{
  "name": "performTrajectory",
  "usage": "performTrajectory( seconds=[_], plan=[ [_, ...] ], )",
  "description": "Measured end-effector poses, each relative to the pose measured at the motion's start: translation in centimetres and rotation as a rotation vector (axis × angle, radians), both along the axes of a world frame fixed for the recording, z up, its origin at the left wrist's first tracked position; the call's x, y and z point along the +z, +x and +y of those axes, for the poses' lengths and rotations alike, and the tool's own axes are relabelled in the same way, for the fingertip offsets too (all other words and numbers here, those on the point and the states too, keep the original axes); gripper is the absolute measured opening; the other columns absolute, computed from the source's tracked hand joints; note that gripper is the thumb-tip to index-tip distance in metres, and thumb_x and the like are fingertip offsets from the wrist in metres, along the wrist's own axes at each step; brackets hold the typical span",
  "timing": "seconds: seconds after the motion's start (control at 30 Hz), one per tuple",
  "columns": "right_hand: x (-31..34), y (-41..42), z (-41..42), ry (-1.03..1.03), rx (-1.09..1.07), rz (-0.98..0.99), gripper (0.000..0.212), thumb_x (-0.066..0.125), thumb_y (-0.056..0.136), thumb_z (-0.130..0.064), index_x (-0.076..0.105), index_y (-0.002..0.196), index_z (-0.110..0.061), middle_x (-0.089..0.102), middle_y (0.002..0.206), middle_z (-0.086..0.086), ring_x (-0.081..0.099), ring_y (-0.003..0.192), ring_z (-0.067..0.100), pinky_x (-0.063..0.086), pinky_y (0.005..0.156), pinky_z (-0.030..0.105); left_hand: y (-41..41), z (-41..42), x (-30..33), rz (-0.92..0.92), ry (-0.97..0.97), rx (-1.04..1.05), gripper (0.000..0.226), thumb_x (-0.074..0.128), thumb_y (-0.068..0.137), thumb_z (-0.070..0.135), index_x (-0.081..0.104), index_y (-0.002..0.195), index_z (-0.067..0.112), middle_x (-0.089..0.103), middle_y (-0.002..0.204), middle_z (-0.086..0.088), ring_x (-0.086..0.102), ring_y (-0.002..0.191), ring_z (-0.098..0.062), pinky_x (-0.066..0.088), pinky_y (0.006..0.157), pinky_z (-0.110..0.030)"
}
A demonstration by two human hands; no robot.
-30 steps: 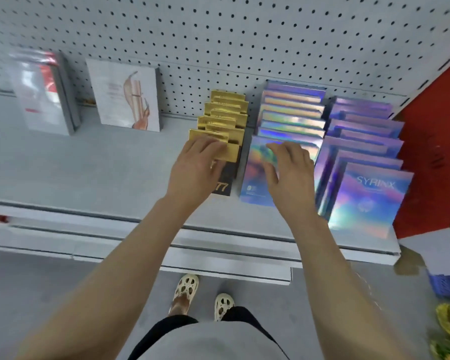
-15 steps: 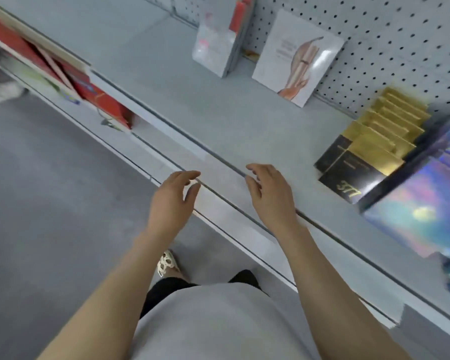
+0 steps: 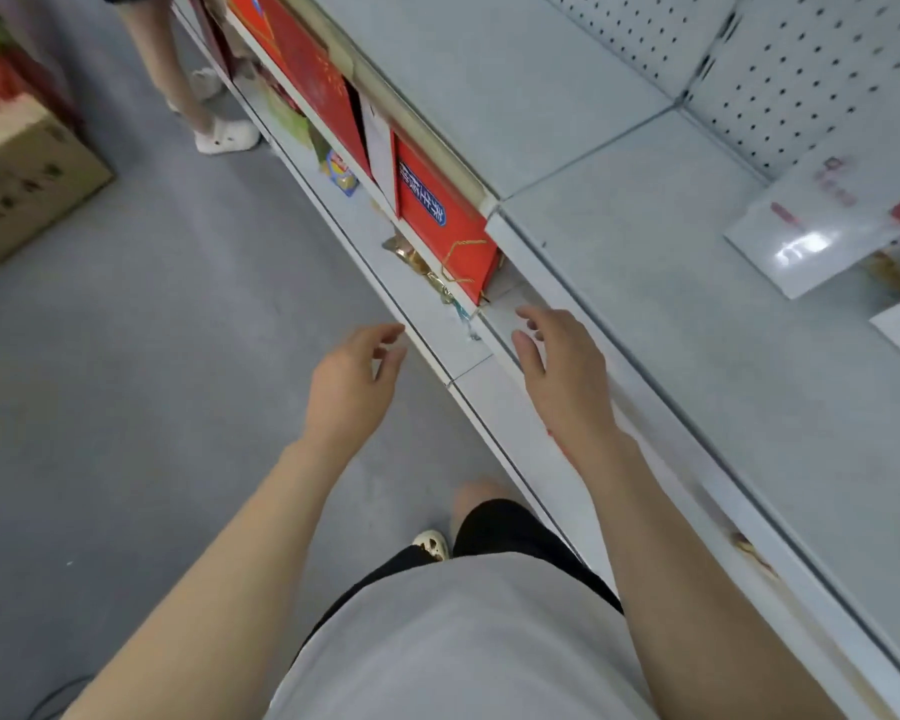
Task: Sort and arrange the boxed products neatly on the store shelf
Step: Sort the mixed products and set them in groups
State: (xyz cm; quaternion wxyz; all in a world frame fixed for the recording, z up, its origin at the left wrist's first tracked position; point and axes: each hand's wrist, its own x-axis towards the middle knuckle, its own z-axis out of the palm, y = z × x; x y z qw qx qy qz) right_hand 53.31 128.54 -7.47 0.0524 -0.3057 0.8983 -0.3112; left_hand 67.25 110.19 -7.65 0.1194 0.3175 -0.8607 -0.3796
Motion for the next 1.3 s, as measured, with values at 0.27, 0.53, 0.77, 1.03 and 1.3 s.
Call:
performTrajectory(
  seconds=[0.27,0.53,0.77,1.03,1.3],
  plan=[
    [0.5,-11.1,-13.9,-0.012,0.039,0.03,0.032,0.047,0.102,-0.03,0.057,0.13,-0.017,0.062,0.12,0.003,0.057,0.107,0.02,0.046,0.088,0.033,-10.5,-13.9,0.4,0.031,-0.003,0.044,0.025,0.055,0.097,0.028,0.063,0.12,0.026,0.064,0.111,0.012,0.059,0.092,-0.003,0.051,0.083,-0.028],
    [2.4,-23.4,-28.7,-0.027,0.068,0.028,0.034,0.049,0.101,-0.029,0.053,0.134,-0.02,0.06,0.123,0.0,0.056,0.112,0.019,0.044,0.093,0.032,-20.9,-28.8,2.9,0.007,-0.034,0.077,0.028,0.056,0.096,0.027,0.061,0.123,0.024,0.064,0.116,0.008,0.061,0.1,-0.011,0.05,0.088,-0.032],
    [2.9,-31.1,-43.6,0.04,0.085,0.004,0.044,0.05,0.101,-0.032,0.044,0.143,-0.019,0.054,0.13,0.007,0.053,0.117,0.025,0.044,0.098,0.039,-28.7,-43.6,3.3,-0.074,-0.184,-0.072,0.036,0.055,0.098,0.029,0.055,0.133,0.022,0.056,0.131,0.003,0.054,0.114,-0.017,0.036,0.085,-0.023],
    [3.8,-37.7,-60.3,0.087,-0.082,-0.066,0.056,0.054,0.099,-0.031,0.035,0.149,-0.014,0.047,0.135,0.017,0.051,0.119,0.034,0.041,0.101,0.046,-37.2,-62.7,5.2,-0.103,-0.317,-0.297,0.039,0.057,0.096,0.025,0.055,0.134,0.016,0.055,0.13,-0.007,0.05,0.12,-0.028,0.041,0.1,-0.04],
    [3.8,-44.3,-70.9,0.123,-0.191,-0.101,0.058,0.055,0.099,-0.032,0.033,0.15,-0.012,0.047,0.136,0.017,0.051,0.12,0.034,0.042,0.1,0.046,-46.9,-75.9,6.2,-0.014,-0.409,-0.356,0.043,0.062,0.092,0.021,0.056,0.133,0.011,0.052,0.134,-0.013,0.046,0.126,-0.03,0.032,0.104,-0.033]
  ],
)
